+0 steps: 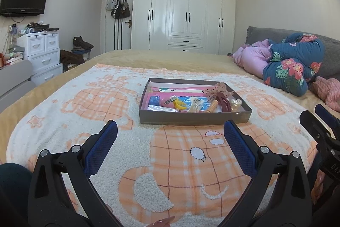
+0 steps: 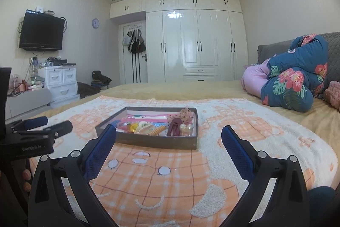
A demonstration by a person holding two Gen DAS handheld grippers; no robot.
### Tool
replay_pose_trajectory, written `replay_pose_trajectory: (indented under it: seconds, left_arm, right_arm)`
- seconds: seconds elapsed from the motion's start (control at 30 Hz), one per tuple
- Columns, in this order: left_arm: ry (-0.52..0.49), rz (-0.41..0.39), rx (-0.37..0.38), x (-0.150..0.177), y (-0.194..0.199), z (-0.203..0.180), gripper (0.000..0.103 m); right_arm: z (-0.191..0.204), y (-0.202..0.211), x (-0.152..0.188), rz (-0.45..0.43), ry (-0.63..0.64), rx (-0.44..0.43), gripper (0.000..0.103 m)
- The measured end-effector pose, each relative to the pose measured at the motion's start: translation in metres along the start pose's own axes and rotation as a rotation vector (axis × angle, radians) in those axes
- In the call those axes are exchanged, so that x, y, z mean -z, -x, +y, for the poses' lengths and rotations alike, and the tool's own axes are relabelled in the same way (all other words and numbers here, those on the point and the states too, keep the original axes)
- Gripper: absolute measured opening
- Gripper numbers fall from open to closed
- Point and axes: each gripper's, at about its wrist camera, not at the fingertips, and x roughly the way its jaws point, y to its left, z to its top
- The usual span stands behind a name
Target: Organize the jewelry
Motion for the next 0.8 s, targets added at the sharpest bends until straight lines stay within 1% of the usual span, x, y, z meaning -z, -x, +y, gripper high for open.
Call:
replay_pose_trajectory:
  seconds: [0.1,0.8]
  left_arm:
    - [0.001,0.0,-0.006,0.0001,-0.0004,0.0004,0.092]
    - [0.003,-0.008,-0.014,-0.0007,-0.0019,0.0019,0.092]
  right_arm:
    - [-0.0002,-0.0015,0.0023,0.011,-0.003,-0.003,0.097]
    - [0.0,-0.0015,0.0029,0.015,-0.001,0.003,0.097]
